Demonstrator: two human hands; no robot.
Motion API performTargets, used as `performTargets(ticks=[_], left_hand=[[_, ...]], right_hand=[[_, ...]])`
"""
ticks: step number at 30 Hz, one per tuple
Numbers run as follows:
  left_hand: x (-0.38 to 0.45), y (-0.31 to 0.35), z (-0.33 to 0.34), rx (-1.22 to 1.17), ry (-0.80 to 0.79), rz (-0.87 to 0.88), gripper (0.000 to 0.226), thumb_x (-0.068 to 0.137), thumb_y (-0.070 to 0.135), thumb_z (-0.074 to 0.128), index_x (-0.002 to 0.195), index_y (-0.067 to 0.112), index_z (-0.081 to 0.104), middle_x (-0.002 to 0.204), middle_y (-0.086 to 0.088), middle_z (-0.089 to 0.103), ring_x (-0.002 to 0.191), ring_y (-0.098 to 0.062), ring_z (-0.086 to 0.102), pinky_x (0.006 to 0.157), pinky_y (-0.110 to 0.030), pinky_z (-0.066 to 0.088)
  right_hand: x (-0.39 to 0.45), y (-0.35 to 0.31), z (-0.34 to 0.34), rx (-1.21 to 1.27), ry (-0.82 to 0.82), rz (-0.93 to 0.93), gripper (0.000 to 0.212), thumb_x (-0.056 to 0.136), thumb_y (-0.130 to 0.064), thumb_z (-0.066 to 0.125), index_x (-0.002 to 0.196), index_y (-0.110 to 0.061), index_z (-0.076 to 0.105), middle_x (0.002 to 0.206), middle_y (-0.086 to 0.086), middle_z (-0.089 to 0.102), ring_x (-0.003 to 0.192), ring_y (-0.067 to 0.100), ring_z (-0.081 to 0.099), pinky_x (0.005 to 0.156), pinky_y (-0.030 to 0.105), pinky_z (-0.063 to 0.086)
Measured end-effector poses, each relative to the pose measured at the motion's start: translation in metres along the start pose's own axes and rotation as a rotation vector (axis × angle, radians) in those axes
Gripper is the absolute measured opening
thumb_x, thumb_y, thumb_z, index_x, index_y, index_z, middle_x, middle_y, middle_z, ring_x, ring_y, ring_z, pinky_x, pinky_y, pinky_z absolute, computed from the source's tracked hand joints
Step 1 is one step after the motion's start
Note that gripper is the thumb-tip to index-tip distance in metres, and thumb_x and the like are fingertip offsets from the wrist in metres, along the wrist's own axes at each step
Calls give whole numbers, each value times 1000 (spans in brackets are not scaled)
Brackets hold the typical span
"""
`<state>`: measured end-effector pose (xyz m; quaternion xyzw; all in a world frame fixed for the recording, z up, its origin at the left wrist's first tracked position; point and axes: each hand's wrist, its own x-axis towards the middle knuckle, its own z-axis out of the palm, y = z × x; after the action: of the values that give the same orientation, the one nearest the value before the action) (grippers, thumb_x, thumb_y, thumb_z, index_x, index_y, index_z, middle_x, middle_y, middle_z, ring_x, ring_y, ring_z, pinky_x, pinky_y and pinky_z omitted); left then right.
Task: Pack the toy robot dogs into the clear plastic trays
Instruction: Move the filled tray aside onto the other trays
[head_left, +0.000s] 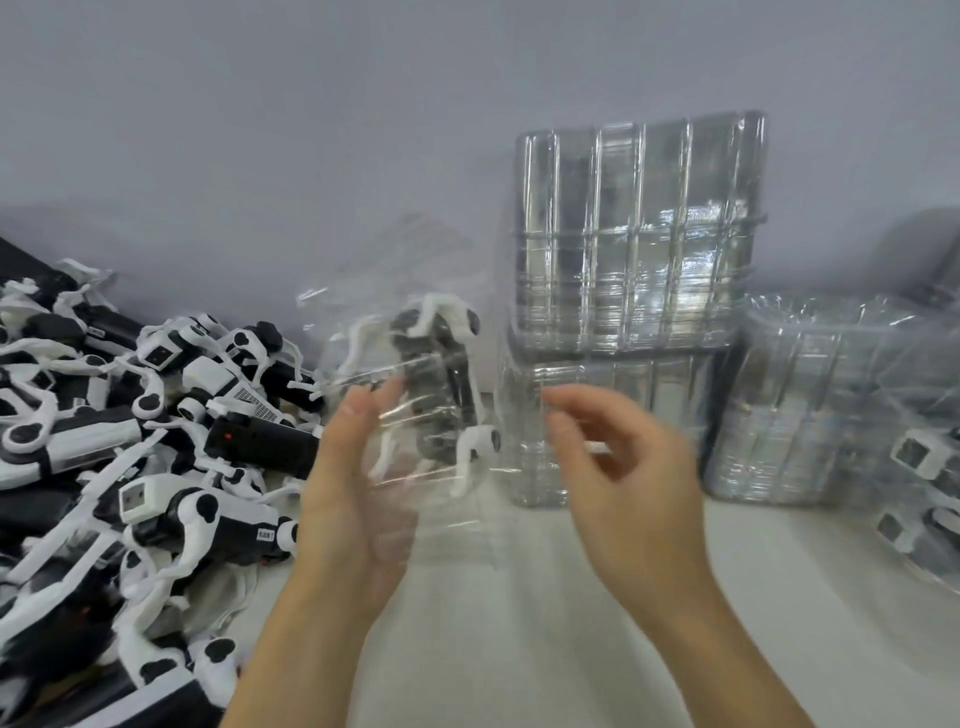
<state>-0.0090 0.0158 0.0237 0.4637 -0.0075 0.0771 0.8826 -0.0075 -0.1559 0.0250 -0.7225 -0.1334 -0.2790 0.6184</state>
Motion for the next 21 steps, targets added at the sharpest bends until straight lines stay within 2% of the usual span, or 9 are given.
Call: performTargets(ticks=[2, 3, 6, 10, 15, 19, 21], left_hand=[[-4, 0, 4, -139, 14, -56, 82, 45, 63, 90, 112, 19, 77, 98, -14, 77, 89, -35, 75, 72, -49, 61], [-5, -1, 5, -175, 16, -73, 77, 48, 64, 88, 109, 18, 78, 97, -14, 77, 89, -37, 75, 70, -46, 61], [-5, -7, 3, -219, 40, -106, 64, 56, 65, 82, 99, 18, 81, 104, -14, 76, 91, -40, 74, 73, -50, 60], [-3, -10, 1, -243, 40, -122, 78, 38, 64, 91, 101, 19, 81, 101, -13, 76, 90, -42, 74, 81, -57, 58], [-2, -12, 1, -273, 9, -128, 75, 36, 61, 92, 95, 17, 81, 100, -14, 76, 86, -41, 74, 77, -55, 59], [-2, -13, -1, -267, -11, -126, 75, 37, 62, 91, 97, 18, 81, 100, -13, 76, 86, -41, 74, 81, -57, 58], [-2, -13, -1, -252, -23, -124, 76, 38, 63, 91, 99, 18, 81, 100, -13, 76, 85, -41, 74, 76, -53, 59]], right_hand=[[-8, -2, 12, -31, -103, -62, 24, 91, -11, 72, 103, -31, 73, 96, -18, 71, 91, 6, 68, 71, 16, 53], [-11, -2, 16, -40, -128, -90, 23, 89, -13, 74, 105, -30, 73, 97, -17, 70, 91, 9, 68, 70, 18, 54], [-11, -2, 19, -30, -125, -143, 26, 84, -11, 79, 105, -27, 75, 95, -15, 67, 88, 10, 68, 69, 17, 54], [-9, -2, 18, -23, -108, -168, 30, 80, -7, 82, 101, -28, 75, 92, -15, 68, 83, 10, 68, 70, 17, 54], [-10, -2, 18, -8, -106, -171, 31, 79, -6, 82, 100, -28, 75, 90, -15, 67, 81, 11, 69, 70, 17, 55], [-10, -1, 17, 0, -108, -165, 29, 79, -5, 81, 98, -27, 76, 89, -14, 67, 80, 11, 68, 70, 18, 56], [-10, -1, 17, 0, -112, -163, 29, 79, -5, 81, 97, -26, 76, 88, -14, 67, 80, 11, 68, 70, 18, 56]])
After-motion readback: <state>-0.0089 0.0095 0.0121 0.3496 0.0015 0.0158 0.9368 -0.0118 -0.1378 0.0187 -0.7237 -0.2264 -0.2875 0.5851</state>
